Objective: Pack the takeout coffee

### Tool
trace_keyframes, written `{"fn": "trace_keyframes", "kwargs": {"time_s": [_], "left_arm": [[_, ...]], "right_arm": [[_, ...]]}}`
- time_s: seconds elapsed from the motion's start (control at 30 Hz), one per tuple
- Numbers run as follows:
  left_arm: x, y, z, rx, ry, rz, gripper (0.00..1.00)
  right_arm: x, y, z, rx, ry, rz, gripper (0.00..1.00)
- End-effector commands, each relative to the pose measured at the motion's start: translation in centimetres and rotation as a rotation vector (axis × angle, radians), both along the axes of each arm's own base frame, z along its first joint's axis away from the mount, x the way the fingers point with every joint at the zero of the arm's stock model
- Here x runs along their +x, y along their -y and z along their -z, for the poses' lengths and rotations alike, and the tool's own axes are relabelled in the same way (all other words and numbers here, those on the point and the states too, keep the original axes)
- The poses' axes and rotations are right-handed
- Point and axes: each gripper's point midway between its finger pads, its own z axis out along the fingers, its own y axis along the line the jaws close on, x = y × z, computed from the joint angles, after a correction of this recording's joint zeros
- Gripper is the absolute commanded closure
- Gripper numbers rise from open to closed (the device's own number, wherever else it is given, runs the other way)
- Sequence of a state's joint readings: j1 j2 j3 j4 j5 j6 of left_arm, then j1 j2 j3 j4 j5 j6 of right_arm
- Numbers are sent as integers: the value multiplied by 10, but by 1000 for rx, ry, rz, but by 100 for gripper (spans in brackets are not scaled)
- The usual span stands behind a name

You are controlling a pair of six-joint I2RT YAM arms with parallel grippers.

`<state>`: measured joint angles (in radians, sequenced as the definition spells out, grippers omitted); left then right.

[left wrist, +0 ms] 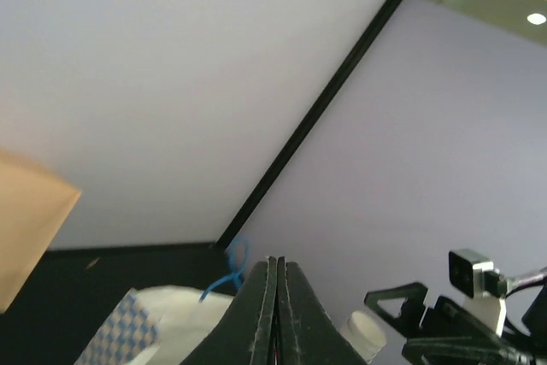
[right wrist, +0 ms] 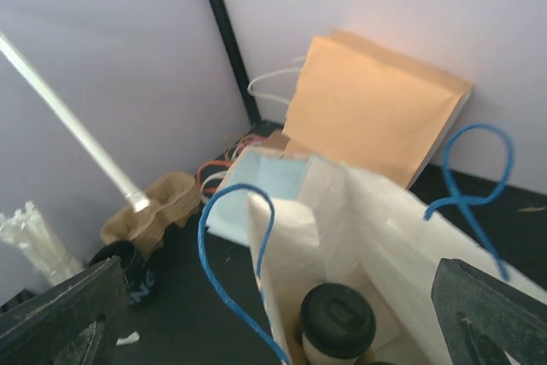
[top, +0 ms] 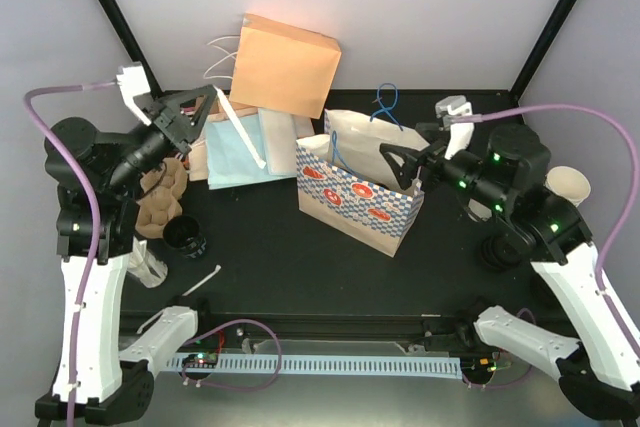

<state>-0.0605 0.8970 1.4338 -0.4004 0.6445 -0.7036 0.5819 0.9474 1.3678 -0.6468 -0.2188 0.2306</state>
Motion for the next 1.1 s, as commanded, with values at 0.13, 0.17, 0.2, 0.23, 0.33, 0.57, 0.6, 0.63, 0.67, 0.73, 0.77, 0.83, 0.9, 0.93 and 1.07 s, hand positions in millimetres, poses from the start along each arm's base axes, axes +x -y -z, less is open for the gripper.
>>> {"fn": "trace_keyframes", "kwargs": {"time_s": [0.13, 0.17, 0.2, 0.23, 0.33, 0.57, 0.6, 0.63, 0.67, 0.73, 0.77, 0.83, 0.9, 0.93, 1.07], "left_arm": [[15, 17, -64, -76, 195, 72, 98], [18, 20, -68, -84, 208, 81, 98], [22, 23, -69, -90, 208, 92, 98], [27, 28, -70, -95, 206, 103, 98], [46, 45, -69, -92, 194, 130, 98], [76, 93, -61, -91, 160, 217, 98], [78, 100, -60, -89, 158, 230, 99], [80, 107, -58, -86, 155, 239, 98], [81, 115, -55, -80, 153, 245, 98], [87, 128, -44, -63, 135, 253, 99], [89, 135, -38, -56, 120, 263, 98], [93, 147, -25, -44, 87, 291, 98], [94, 157, -12, -33, 57, 311, 98], [94, 160, -5, -25, 43, 318, 97], [85, 169, 15, 61, 19, 371, 7]], "right_arm": [[0, 34, -27, 54, 103, 169, 0], [-1, 35, -28, 51, 107, 174, 0], [-1, 37, -29, 50, 109, 180, 0], [-2, 40, -30, 46, 111, 189, 0], [-5, 45, -33, 48, 121, 204, 0], [-14, 53, -38, 56, 143, 212, 0], [-14, 54, -39, 54, 143, 215, 0], [-15, 54, -39, 52, 145, 217, 0], [-16, 55, -40, 51, 148, 218, 0], [-17, 56, -41, 51, 152, 219, 0], [-17, 56, -41, 52, 155, 220, 0], [-17, 56, -42, 54, 157, 216, 0], [-17, 55, -41, 53, 155, 213, 0], [-17, 55, -40, 50, 154, 210, 0], [-14, 50, -35, 30, 131, 195, 0]]}}
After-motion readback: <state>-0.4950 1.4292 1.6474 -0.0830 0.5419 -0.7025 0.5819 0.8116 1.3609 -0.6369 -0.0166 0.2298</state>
